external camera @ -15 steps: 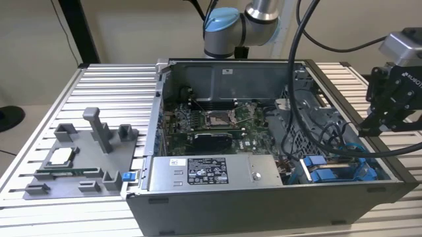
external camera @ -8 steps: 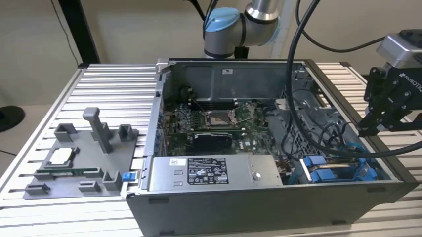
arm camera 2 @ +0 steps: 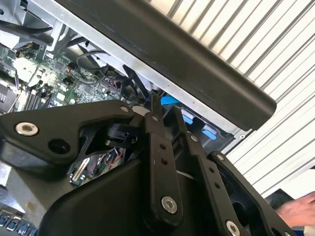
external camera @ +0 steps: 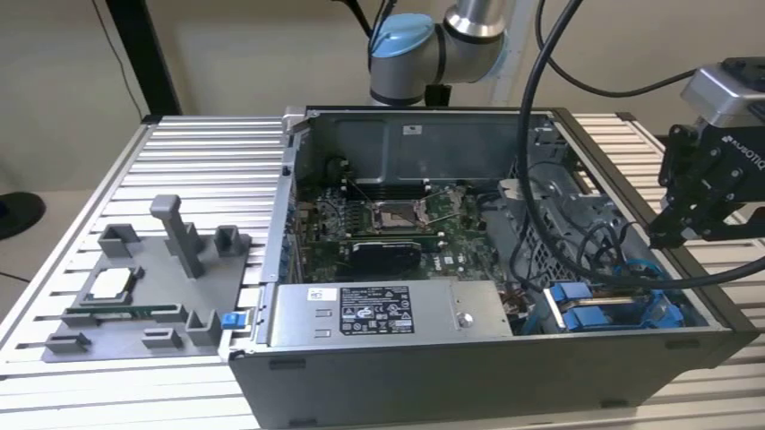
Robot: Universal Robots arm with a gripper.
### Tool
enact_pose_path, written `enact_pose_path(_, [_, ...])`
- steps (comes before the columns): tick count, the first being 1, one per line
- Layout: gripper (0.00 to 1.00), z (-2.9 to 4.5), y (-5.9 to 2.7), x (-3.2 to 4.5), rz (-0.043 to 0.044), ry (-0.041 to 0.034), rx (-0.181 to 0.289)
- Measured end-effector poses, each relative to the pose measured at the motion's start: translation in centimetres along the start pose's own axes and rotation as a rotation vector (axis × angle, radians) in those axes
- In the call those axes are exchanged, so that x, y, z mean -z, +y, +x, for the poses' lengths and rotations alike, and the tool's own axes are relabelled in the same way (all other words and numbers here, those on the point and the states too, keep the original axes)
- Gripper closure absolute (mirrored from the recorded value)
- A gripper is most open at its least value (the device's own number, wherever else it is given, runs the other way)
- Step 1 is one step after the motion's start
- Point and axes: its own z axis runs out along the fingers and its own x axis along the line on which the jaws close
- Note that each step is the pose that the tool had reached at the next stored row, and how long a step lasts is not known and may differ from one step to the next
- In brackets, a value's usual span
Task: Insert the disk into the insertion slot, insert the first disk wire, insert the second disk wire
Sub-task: 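Insert the second disk wire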
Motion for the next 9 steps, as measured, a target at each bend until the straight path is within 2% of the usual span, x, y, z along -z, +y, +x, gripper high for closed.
enact_pose_path(9, [0.0, 0.02, -0.02, -0.23, 0.0, -0.0012, 0.0])
